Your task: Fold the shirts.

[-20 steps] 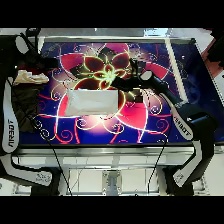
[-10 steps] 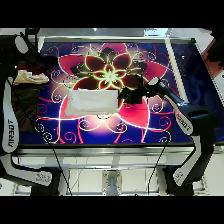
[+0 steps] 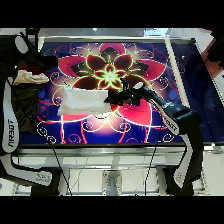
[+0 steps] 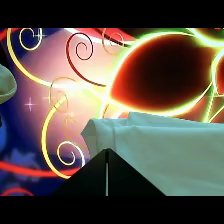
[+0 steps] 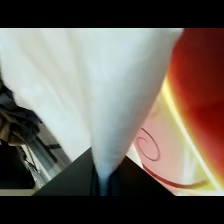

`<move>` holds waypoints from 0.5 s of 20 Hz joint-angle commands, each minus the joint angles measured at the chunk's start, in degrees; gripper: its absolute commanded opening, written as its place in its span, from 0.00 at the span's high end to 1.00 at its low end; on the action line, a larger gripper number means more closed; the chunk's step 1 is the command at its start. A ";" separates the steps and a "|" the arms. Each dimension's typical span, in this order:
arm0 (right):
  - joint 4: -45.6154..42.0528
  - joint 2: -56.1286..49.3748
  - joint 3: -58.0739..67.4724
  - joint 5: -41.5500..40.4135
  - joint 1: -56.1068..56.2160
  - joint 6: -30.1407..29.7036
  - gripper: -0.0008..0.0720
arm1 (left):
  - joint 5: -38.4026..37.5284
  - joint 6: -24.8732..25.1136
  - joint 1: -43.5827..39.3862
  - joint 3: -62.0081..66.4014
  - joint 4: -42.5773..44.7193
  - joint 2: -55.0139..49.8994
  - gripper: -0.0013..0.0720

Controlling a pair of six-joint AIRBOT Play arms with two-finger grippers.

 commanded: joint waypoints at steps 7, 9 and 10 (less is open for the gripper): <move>-50.14 16.96 4.76 16.55 -25.33 19.06 0.96 | -2.95 0.37 0.04 0.07 0.00 0.04 0.96; -60.41 21.42 4.74 24.59 -33.40 18.95 0.96 | -2.82 -0.94 0.04 0.07 -0.02 0.04 0.96; -63.28 23.30 4.68 27.45 -37.73 18.67 0.96 | -2.86 -1.57 0.04 0.07 -0.04 0.04 0.96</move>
